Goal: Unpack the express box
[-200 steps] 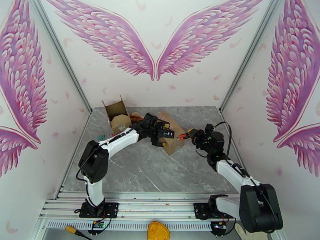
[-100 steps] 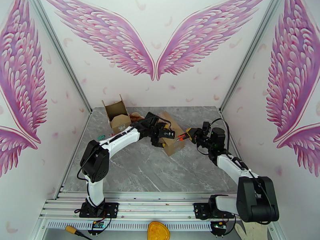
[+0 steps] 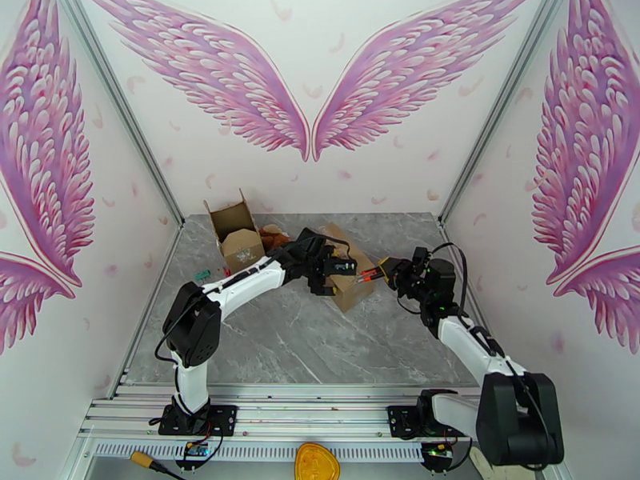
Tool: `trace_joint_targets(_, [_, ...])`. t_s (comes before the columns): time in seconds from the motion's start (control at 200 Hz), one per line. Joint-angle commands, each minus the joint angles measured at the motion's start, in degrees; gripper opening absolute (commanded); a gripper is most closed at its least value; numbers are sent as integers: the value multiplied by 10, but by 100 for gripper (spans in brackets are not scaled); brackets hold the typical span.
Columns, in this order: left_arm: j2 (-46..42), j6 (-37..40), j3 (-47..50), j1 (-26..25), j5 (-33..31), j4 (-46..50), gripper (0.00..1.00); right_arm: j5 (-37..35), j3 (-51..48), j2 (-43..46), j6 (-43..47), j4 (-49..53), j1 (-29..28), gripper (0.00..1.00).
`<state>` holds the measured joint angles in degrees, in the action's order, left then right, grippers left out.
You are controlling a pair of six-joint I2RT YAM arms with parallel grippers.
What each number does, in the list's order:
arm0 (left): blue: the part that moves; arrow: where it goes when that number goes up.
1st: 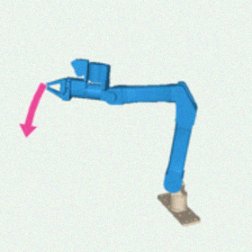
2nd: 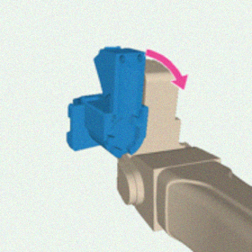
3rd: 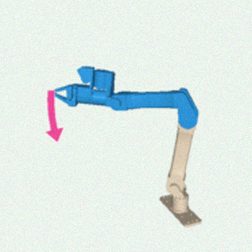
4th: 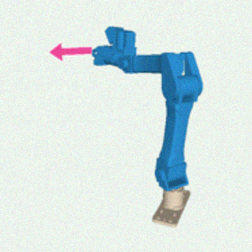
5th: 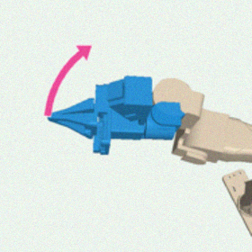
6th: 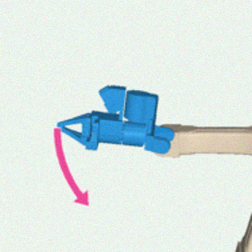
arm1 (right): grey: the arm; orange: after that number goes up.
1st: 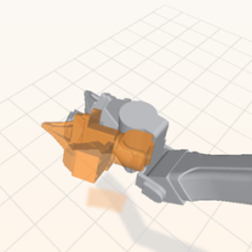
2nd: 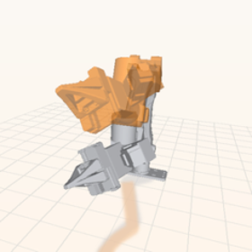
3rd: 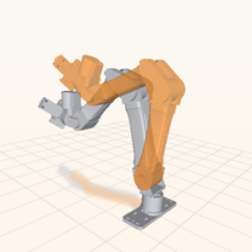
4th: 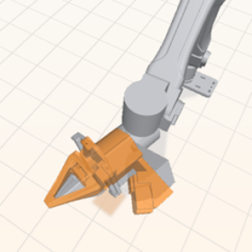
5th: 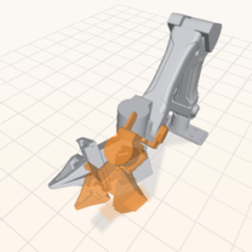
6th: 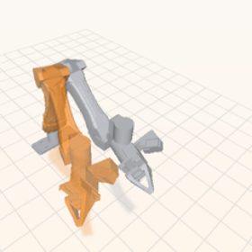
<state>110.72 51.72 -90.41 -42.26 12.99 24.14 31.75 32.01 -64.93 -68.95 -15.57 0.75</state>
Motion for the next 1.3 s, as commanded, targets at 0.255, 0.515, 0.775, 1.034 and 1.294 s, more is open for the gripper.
trace_joint_targets(0.255, [32,-114,-32,-15,-82,-143,98,-56,-76,175,-68,209,-79,0])
trace_joint_targets(0.515, [53,-125,-67,-16,-77,-109,97,-167,-115,248,-91,213,-142,0])
trace_joint_targets(0.775, [31,-72,-45,-9,-55,-75,97,-223,-110,318,-46,276,-130,0])
trace_joint_targets(1.034, [-47,-202,-30,17,-63,-65,99,-290,-1,306,203,257,-118,0])
trace_joint_targets(1.294, [10,-559,-211,88,-115,91,99,-252,188,136,455,193,-117,0])
